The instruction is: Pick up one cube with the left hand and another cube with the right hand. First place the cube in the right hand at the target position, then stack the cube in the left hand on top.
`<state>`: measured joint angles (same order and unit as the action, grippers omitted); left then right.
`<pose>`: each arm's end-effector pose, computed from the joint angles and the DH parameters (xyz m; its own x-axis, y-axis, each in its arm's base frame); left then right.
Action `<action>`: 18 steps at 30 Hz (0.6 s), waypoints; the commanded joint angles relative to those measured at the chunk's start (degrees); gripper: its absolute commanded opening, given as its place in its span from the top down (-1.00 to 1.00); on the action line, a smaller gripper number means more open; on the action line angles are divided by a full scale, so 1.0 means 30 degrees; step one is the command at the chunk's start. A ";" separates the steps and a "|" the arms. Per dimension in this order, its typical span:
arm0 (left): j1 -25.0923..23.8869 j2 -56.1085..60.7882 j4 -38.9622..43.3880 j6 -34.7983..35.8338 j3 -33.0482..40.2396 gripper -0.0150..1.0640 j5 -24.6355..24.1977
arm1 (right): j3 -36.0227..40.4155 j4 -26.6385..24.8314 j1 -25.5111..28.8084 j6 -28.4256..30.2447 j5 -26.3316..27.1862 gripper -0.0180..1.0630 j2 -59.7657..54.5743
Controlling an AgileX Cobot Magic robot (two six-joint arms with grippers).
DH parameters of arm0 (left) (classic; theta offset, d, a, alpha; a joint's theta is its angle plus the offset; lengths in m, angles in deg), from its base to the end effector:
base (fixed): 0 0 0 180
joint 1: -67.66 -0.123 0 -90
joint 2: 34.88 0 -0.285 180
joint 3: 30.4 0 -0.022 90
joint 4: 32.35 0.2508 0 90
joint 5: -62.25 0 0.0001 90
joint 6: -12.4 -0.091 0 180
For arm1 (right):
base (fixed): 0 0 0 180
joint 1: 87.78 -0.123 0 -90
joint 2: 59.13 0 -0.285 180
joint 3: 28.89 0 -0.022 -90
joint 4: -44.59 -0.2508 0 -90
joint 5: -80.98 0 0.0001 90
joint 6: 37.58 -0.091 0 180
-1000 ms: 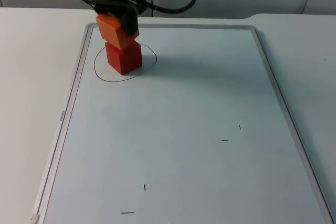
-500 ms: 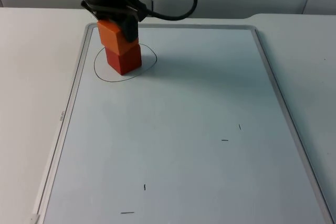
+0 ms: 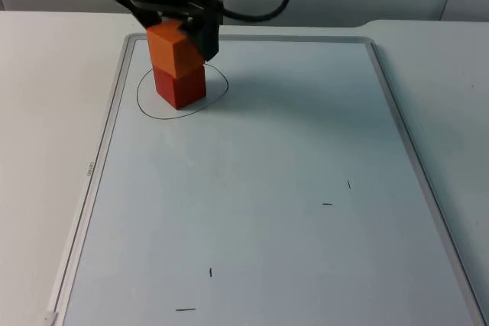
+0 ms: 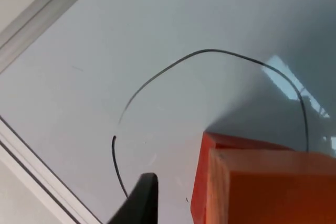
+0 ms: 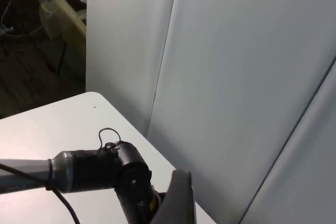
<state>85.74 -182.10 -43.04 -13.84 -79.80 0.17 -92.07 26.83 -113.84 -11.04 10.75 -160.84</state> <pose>0.4920 -0.1763 0.1809 -0.6997 0.6035 -0.3823 0.6582 0.7527 -0.0164 0.2399 0.1464 0.5852 -0.0264 -0.3839 -0.9230 -0.7205 0.6474 -0.2486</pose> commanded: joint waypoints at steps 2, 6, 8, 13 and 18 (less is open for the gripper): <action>-0.0003 0.0036 -0.0279 0.0182 -0.0934 -0.97 -0.0946 | -0.0122 -0.0146 0.0108 0.0135 0.0090 -0.41 0.0063; -0.0003 0.0036 -0.0279 0.0271 -0.2676 -0.97 -0.2626 | -0.0122 -0.0181 0.0108 0.0130 0.0090 -0.41 0.0063; -0.0003 0.0079 -0.0370 0.0419 -0.4072 -0.97 -0.2626 | -0.0122 -0.0181 0.0108 0.0130 0.0090 -0.41 0.0063; -0.0003 0.1595 -0.0457 0.2233 -0.6106 -0.97 -0.2626 | -0.0122 -0.0181 0.0108 0.0169 0.0090 -0.41 0.0192; -0.0003 0.4859 -0.0502 0.2233 -0.6459 -0.97 -0.2626 | -0.0122 -0.0215 0.0108 0.0301 0.0090 -0.41 0.0621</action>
<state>85.74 -170.51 -43.69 -7.73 -98.60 -7.17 -92.07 26.83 -113.84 -10.58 10.75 -160.04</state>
